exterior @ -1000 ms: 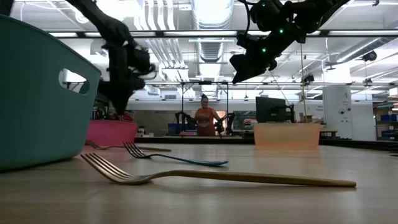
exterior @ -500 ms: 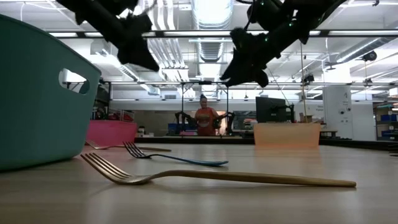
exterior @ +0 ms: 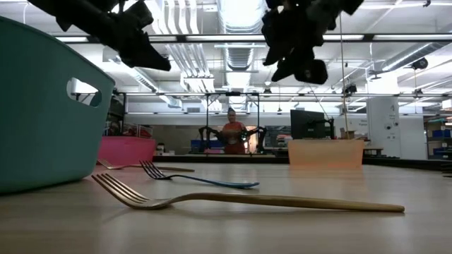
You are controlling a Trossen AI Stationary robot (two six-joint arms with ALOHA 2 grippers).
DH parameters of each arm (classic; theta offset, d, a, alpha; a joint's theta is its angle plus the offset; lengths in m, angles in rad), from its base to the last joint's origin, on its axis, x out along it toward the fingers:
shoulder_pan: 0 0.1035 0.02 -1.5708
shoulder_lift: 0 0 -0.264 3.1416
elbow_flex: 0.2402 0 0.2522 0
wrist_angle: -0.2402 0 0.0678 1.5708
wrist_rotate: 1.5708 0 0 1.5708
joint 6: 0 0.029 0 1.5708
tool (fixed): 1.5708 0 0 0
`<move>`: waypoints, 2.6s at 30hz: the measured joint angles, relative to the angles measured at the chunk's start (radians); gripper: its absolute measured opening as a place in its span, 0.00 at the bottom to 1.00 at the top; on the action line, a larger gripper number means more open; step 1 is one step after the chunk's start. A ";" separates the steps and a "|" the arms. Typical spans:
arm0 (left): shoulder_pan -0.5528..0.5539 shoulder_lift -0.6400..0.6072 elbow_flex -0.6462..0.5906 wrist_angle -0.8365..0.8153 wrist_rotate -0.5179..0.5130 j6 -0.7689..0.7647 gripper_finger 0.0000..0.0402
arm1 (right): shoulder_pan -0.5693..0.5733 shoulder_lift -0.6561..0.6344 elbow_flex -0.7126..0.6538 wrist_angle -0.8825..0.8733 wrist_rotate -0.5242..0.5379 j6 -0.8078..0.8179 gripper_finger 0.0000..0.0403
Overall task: Sort silverware by color (type)
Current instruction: Put the blue fork into the green bin
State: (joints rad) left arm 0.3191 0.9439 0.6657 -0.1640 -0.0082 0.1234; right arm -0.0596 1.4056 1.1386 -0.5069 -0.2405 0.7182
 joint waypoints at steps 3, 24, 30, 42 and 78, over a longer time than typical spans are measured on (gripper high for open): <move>0.000 -0.001 -0.005 0.002 0.000 -0.001 0.08 | 0.023 0.033 0.067 -0.106 0.069 0.028 0.32; -0.002 -0.058 -0.006 -0.004 0.003 -0.059 0.08 | 0.180 0.533 0.444 -0.152 0.113 -0.133 0.32; -0.005 -0.121 -0.006 -0.023 0.103 -0.117 0.08 | 0.219 0.664 0.600 -0.267 0.242 -0.145 0.32; -0.018 -0.241 -0.051 -0.012 0.158 -0.196 0.07 | 0.228 0.842 0.787 -0.306 0.271 -0.207 0.32; -0.019 -0.299 -0.062 0.056 0.149 -0.216 0.05 | 0.209 0.648 0.689 -0.487 0.528 -0.424 0.02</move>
State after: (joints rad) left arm 0.2996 0.6450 0.6033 -0.1080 0.1410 -0.0929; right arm 0.1490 2.0540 1.8273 -0.9942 0.2874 0.2947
